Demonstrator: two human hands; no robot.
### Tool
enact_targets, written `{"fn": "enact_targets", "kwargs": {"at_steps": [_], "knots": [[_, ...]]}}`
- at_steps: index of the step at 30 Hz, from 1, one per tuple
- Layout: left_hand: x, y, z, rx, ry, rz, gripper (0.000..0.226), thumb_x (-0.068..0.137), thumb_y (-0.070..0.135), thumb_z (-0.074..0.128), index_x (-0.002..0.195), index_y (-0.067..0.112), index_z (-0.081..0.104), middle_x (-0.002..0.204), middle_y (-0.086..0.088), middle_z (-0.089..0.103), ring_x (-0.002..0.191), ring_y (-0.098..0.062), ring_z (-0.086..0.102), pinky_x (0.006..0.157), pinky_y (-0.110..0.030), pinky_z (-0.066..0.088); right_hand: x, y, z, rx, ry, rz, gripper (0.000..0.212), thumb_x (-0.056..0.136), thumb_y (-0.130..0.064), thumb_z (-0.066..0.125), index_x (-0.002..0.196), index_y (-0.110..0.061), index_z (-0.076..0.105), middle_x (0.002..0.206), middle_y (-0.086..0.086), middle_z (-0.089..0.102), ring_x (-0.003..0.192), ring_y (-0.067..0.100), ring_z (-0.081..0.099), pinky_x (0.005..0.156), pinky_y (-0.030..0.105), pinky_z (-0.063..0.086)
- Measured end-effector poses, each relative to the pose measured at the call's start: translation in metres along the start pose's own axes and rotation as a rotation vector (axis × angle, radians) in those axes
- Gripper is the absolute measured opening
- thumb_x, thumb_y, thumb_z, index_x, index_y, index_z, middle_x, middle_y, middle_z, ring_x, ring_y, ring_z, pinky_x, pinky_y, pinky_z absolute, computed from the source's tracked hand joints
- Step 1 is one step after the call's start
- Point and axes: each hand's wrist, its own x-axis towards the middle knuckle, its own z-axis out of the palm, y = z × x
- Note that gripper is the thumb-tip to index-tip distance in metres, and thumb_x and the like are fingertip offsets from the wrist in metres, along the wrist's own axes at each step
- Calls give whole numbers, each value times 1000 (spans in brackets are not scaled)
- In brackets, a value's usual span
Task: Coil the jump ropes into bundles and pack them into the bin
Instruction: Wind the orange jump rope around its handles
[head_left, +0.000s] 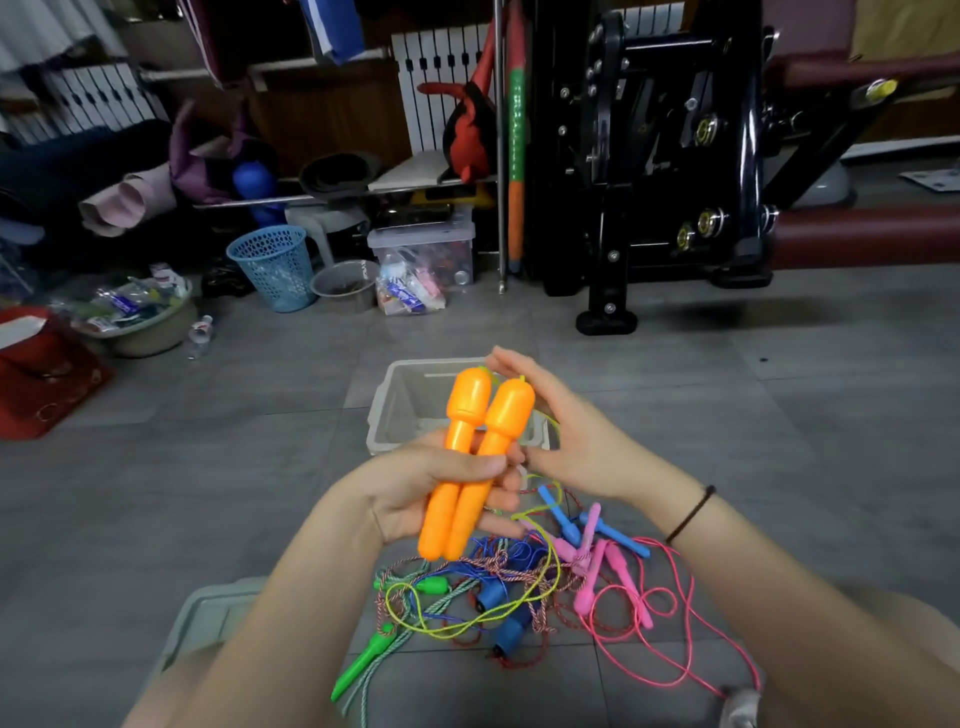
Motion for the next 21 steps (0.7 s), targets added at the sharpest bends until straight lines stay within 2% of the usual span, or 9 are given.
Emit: {"fn": "enact_targets", "kwargs": {"at_steps": [2, 5, 7, 10, 13, 16, 19, 21], "knots": [[2, -5, 1, -35, -38, -5, 42, 52, 15, 92, 87, 5, 71, 76, -15, 68, 72, -28, 71, 69, -49, 58, 1, -4, 0, -38, 10, -43, 92, 74, 5, 65, 141, -38, 20, 147, -8, 36, 138, 3, 31, 114, 25, 27], [0, -11, 2, -2, -130, -59, 33, 59, 19, 89, 85, 8, 72, 80, -16, 71, 81, -31, 72, 73, -47, 58, 3, -10, -3, -225, 11, -110, 80, 71, -4, 61, 139, -36, 34, 139, -10, 45, 129, 3, 41, 106, 14, 30], [0, -14, 1, 32, -177, -101, 30, 63, 19, 86, 87, 8, 71, 84, -17, 72, 85, -31, 71, 76, -46, 58, 3, -9, -3, -335, -5, -163, 74, 71, -4, 61, 136, -33, 44, 139, -7, 50, 127, 6, 46, 106, 22, 36], [0, -19, 0, 51, -209, -141, 30, 67, 18, 83, 90, 7, 69, 89, -18, 71, 88, -32, 70, 81, -48, 56, 2, -3, -5, -477, -61, -236, 68, 75, -7, 63, 135, -32, 45, 142, -6, 49, 127, 8, 48, 103, 35, 43], [0, -23, -1, 40, -175, -157, 33, 64, 18, 85, 91, 6, 69, 88, -20, 71, 87, -33, 70, 80, -48, 56, 3, -3, -6, -816, -88, -405, 70, 77, -13, 66, 138, -34, 39, 150, -3, 38, 131, 18, 44, 108, 45, 37], [1, -23, -3, 18, -116, -181, 37, 58, 21, 89, 87, 5, 73, 86, -18, 72, 85, -31, 71, 76, -44, 58, -1, -2, 8, -1132, -63, -655, 46, 86, -22, 53, 131, -28, 52, 141, -3, 50, 130, 23, 47, 111, 46, 32], [0, -24, 1, 42, -67, -191, 24, 65, 17, 83, 84, 2, 75, 86, -17, 72, 83, -29, 72, 72, -41, 59, -5, 13, 21, -1156, 28, -744, 33, 95, -19, 48, 124, -18, 61, 131, 2, 59, 123, 23, 54, 109, 40, 37], [1, -25, 5, 35, 0, -180, 11, 74, 10, 69, 81, 2, 74, 84, -20, 71, 78, -30, 72, 68, -41, 60, -4, 20, 23, -1128, 80, -757, 30, 97, -17, 47, 122, -13, 63, 130, 6, 60, 121, 24, 56, 106, 40, 40]]}}
